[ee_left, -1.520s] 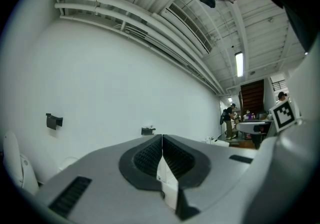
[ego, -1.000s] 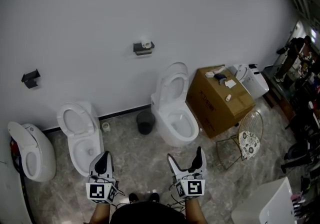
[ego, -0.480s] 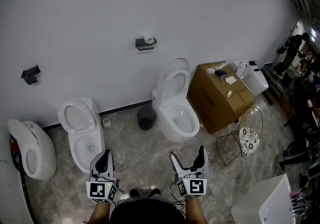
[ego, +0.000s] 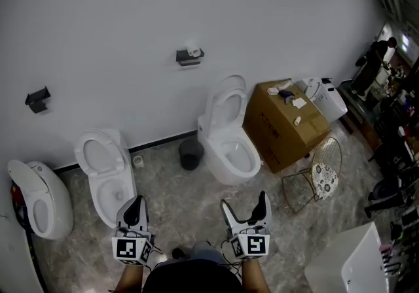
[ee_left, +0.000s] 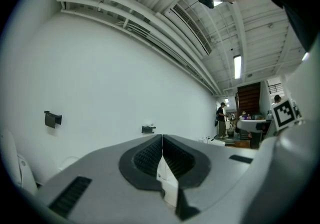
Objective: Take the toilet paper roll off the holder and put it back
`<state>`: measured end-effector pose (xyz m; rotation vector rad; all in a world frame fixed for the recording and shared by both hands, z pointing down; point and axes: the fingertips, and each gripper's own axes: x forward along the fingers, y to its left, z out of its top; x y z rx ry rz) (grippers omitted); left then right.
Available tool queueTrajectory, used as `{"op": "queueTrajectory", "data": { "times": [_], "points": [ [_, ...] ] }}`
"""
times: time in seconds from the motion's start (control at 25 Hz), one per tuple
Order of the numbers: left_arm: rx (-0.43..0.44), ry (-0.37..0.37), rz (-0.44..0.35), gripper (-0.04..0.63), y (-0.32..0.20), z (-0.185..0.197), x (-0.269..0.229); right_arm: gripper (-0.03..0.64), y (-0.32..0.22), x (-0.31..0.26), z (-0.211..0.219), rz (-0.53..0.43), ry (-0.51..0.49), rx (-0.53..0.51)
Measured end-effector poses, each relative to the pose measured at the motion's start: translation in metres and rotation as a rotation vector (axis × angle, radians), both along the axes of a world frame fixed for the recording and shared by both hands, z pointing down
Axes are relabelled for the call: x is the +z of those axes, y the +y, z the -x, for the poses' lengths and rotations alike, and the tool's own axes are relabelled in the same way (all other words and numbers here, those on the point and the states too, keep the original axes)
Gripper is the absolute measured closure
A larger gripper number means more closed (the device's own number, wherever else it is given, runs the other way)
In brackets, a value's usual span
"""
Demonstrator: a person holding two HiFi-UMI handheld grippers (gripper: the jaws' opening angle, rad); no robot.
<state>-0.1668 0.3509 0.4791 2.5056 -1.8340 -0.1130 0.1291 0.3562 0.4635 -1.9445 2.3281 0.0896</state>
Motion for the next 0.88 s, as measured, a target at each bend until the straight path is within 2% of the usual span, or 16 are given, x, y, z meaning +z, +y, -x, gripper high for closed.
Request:
{"op": "queueTrajectory", "data": {
  "times": [0.48, 0.88],
  "points": [
    [-0.007, -0.004, -0.021, 0.592, -0.017, 0.013, 0.004, 0.086, -0.023, -0.006, 0.012, -0.03, 0.001, -0.008],
    [-0.034, -0.024, -0.019, 0.592, -0.06, 0.007, 0.013, 0.085, -0.083, 0.007, 0.004, -0.043, -0.018, -0.032]
  ]
}}
